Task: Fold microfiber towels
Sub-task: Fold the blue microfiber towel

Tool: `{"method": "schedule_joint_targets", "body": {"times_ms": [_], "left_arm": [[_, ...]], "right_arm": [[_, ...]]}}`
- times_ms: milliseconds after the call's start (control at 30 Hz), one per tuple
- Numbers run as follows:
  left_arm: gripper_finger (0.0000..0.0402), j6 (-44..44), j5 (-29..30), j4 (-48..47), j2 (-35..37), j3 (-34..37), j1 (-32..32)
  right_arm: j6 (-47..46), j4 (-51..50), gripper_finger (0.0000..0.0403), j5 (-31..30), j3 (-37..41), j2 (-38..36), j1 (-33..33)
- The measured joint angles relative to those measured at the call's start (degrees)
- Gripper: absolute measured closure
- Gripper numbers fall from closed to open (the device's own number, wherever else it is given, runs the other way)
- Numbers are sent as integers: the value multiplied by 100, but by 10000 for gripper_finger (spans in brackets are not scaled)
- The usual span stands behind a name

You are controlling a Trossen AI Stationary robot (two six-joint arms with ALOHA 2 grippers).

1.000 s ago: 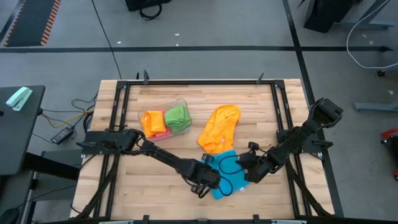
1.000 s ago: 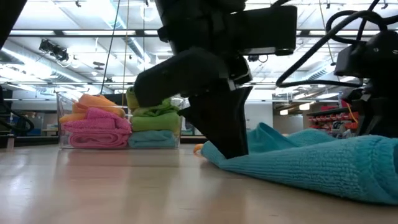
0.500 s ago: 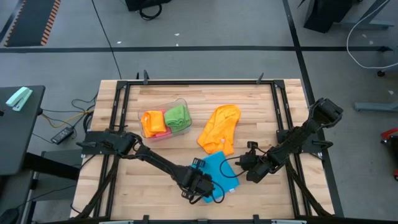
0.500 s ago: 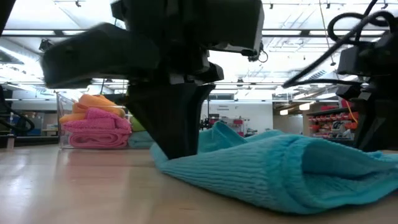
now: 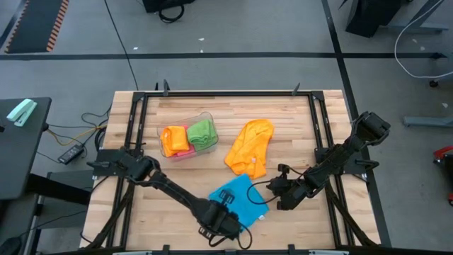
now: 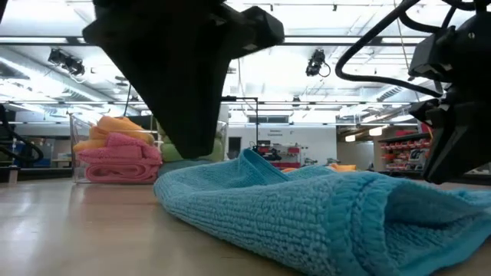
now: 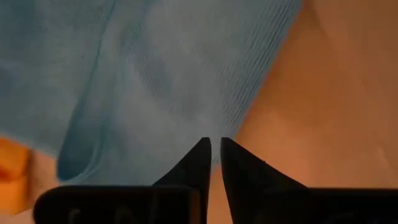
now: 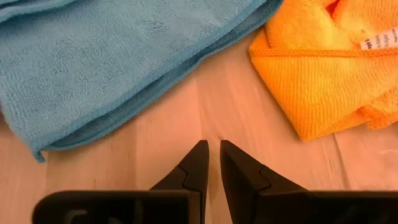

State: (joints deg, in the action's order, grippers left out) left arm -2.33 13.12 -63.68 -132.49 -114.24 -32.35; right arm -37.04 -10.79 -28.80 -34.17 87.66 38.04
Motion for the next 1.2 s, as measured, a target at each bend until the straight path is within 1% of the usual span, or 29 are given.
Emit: {"method": "schedule_joint_targets", "body": {"times_ms": [67,167,267,367,467,633,700,800,867,1033,1100,1200], "left_arm": [[349,-145,347,-30,0,71,-98],[321,-184,832,-99,0,203,-249],[291,-300,907,-185,0,217,-346],[271,-227,1013,-113,3,217,-401],[261,-315,1015,-87,7,217,-403],[258,-298,928,-95,7,217,-413],[255,-479,857,-32,-17,217,-387],[237,-790,653,39,-172,217,-375],[218,-958,772,124,-303,221,-375],[173,-1104,1394,351,-421,208,-395],[164,-1046,1507,391,-434,208,-400],[168,-1036,1511,404,-435,208,-394]], "right_arm": [[0,3,354,-3,0,0,0],[-9,18,354,-148,0,0,0],[-90,21,354,-346,0,0,0],[-114,56,354,-522,0,0,0],[-50,167,354,-615,0,2,0],[-24,287,354,-642,0,2,0],[-40,286,354,-660,0,2,0],[-41,285,354,-761,0,2,0],[-40,285,354,-824,0,2,0],[-95,289,354,-852,0,4,0],[-98,305,354,-852,0,4,0],[-92,345,354,-852,0,4,0]]}}
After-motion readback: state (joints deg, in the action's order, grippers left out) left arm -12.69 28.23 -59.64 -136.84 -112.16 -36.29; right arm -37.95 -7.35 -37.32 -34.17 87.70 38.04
